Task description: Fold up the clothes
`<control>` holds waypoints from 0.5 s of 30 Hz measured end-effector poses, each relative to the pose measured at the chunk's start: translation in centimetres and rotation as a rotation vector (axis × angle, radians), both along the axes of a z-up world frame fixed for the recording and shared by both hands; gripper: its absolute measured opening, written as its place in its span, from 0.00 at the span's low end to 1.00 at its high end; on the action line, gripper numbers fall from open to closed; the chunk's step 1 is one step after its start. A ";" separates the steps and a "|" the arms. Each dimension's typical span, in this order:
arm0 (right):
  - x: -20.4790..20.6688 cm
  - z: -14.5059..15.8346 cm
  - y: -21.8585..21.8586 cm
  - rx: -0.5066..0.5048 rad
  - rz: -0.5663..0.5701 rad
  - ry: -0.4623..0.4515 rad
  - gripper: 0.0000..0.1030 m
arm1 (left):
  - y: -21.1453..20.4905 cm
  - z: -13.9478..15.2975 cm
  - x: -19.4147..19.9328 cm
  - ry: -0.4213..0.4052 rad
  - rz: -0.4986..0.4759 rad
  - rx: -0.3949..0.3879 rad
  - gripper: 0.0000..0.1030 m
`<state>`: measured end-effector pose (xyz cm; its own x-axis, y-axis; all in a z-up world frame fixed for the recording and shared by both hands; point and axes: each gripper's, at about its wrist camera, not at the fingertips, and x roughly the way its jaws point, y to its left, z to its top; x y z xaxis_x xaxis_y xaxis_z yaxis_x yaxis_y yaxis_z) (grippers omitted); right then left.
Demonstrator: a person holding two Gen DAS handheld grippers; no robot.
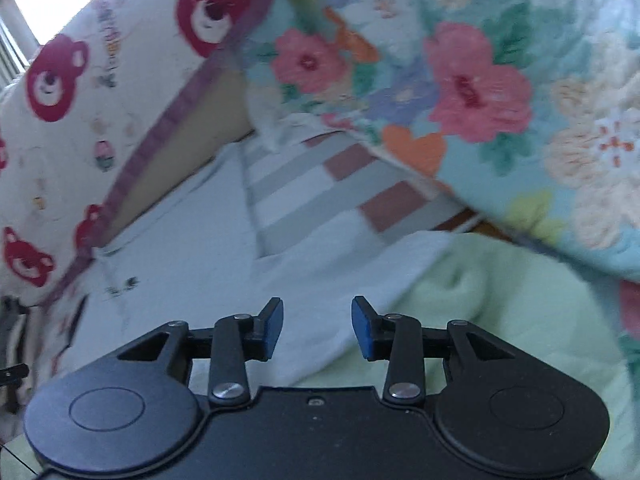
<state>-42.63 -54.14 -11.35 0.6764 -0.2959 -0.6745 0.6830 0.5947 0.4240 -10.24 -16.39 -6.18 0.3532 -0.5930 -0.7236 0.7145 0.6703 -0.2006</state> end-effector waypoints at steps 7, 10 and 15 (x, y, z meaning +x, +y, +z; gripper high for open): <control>0.4 -3.5 -2.8 0.023 -0.058 0.028 0.43 | -9.3 -1.5 -3.4 -0.030 -0.250 0.077 0.35; 0.9 -4.9 -3.8 0.026 -0.079 -0.002 0.43 | -11.0 -2.2 -4.8 -0.030 -0.316 0.094 0.35; 1.8 -2.1 -2.5 -0.196 0.017 -0.081 0.03 | -11.2 -3.7 -5.8 0.040 -0.377 0.128 0.35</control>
